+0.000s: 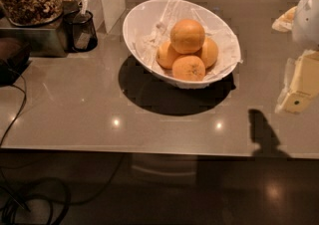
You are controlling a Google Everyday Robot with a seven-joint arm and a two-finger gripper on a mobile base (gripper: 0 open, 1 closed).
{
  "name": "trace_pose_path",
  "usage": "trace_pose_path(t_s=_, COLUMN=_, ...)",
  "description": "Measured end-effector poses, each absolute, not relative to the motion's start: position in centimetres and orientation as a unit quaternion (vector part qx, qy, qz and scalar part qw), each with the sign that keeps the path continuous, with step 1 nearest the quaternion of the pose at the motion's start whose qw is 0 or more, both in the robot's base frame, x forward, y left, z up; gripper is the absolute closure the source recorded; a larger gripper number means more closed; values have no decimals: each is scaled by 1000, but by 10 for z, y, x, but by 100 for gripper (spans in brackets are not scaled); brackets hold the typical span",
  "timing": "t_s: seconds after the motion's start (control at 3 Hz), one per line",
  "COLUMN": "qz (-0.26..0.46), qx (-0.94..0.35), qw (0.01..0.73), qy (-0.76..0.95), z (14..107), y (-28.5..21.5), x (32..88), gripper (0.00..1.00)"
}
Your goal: Pick orange from white bowl
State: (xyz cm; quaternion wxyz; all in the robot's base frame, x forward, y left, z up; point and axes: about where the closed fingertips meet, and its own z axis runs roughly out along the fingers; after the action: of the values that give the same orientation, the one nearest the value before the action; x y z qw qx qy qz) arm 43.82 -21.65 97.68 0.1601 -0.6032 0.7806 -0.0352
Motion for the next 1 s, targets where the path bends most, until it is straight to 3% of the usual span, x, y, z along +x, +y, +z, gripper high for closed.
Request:
trace_pose_path(t_s=0.67, qz=-32, qx=-614, qw=171, qy=770, z=980, y=-209, x=449, gripper=0)
trace_pose_path(t_s=1.0, qz=4, qx=-652, qw=211, qy=728, z=991, y=-164, x=499, gripper=0)
